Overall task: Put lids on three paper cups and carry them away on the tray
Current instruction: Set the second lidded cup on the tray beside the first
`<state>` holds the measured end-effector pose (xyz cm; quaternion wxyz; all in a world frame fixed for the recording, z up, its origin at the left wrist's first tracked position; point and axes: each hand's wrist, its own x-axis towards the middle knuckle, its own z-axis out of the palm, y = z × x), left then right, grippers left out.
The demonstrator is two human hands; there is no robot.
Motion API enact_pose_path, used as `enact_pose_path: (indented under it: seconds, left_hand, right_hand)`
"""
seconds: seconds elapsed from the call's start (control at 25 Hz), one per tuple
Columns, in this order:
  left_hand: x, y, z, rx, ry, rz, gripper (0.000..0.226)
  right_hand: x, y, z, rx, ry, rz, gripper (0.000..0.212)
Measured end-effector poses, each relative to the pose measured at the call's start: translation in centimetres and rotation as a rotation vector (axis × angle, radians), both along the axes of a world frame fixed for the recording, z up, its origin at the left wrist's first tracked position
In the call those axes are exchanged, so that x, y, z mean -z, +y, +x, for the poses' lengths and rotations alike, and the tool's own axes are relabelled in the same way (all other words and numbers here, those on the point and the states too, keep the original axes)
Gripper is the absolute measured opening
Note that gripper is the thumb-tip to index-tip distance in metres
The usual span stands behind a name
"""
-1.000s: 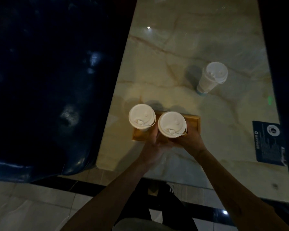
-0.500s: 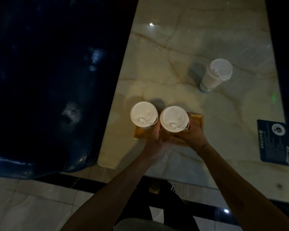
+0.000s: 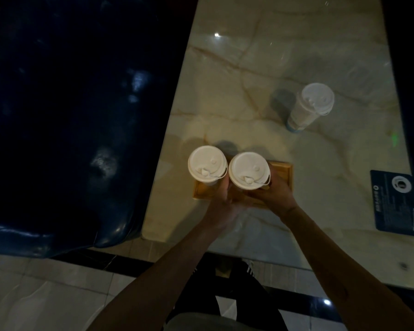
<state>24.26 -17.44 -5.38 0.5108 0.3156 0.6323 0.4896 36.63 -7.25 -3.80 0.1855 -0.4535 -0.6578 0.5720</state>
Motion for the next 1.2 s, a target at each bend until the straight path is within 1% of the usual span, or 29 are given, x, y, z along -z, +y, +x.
enact_pose_path:
  seconds: [0.16, 0.4, 0.48, 0.56, 0.6, 0.64, 0.68, 0.72, 0.76, 0.84, 0.88, 0.96, 1.08, 1.12, 1.2]
  left_hand:
    - [-0.4, 0.0, 0.0, 0.019, -0.026, 0.005, 0.09]
    - [-0.9, -0.2, 0.0, -0.008, -0.029, -0.047, 0.093]
    - [-1.2, -0.4, -0.1, -0.01, -0.047, -0.054, 0.092]
    - [-1.8, -0.8, -0.4, -0.013, -0.09, -0.077, 0.092]
    - [-2.0, -1.1, -0.5, -0.019, -0.115, -0.098, 0.088]
    - [-2.2, -1.5, -0.7, -0.022, -0.122, -0.126, 0.078]
    - [-2.4, -2.0, -0.9, -0.015, -0.104, -0.155, 0.064]
    - [-2.9, -2.5, -1.2, 0.009, -0.054, -0.19, 0.05]
    - [-3.1, -2.9, -1.6, 0.058, 0.014, -0.223, 0.044]
    - [-3.0, -3.4, -2.6, 0.26, 0.243, -0.275, 0.043]
    - [-2.9, -3.4, -3.0, 0.379, 0.368, -0.295, 0.038]
    - [-3.2, -3.0, -3.6, 0.599, 0.596, -0.317, 0.032]
    - [-3.6, -2.3, -3.2, 0.892, 0.911, -0.271, 0.04]
    - [-3.7, -2.1, -2.8, 0.97, 0.985, -0.253, 0.046]
    - [-3.9, -1.5, -1.6, 1.09, 1.077, -0.225, 0.052]
  right_hand:
    - [0.0, 0.0, 0.1, 0.009, -0.014, -0.023, 0.08]
    - [0.2, -0.1, 0.2, 0.032, -0.04, -0.047, 0.086]
    - [0.2, -0.3, 0.2, 0.028, -0.041, -0.069, 0.084]
    - [-0.4, -0.7, 0.2, 0.055, -0.023, -0.099, 0.075]
    - [-0.7, -1.1, 0.3, 0.069, -0.014, -0.107, 0.065]
    - [-1.0, -1.5, 0.5, 0.073, -0.03, -0.084, 0.055]
    - [-1.0, -1.9, 0.9, 0.068, -0.105, -0.016, 0.049]
    - [-1.0, -2.3, 1.5, 0.038, -0.219, 0.064, 0.045]
    - [-0.9, -2.7, 2.0, -0.001, -0.345, 0.101, 0.045]
    - [-0.8, -3.5, 3.2, -0.044, -0.547, 0.02, 0.049]
    - [-0.7, -4.0, 3.8, -0.062, -0.605, 0.012, 0.051]
    - [-1.0, -5.1, 4.8, -0.109, -0.7, 0.068, 0.054]
    - [-1.5, -6.6, 6.2, -0.159, -0.79, 0.111, 0.052]
    - [-1.6, -6.9, 6.8, -0.182, -0.825, 0.106, 0.052]
    - [-1.5, -6.9, 8.0, -0.247, -0.875, 0.076, 0.054]
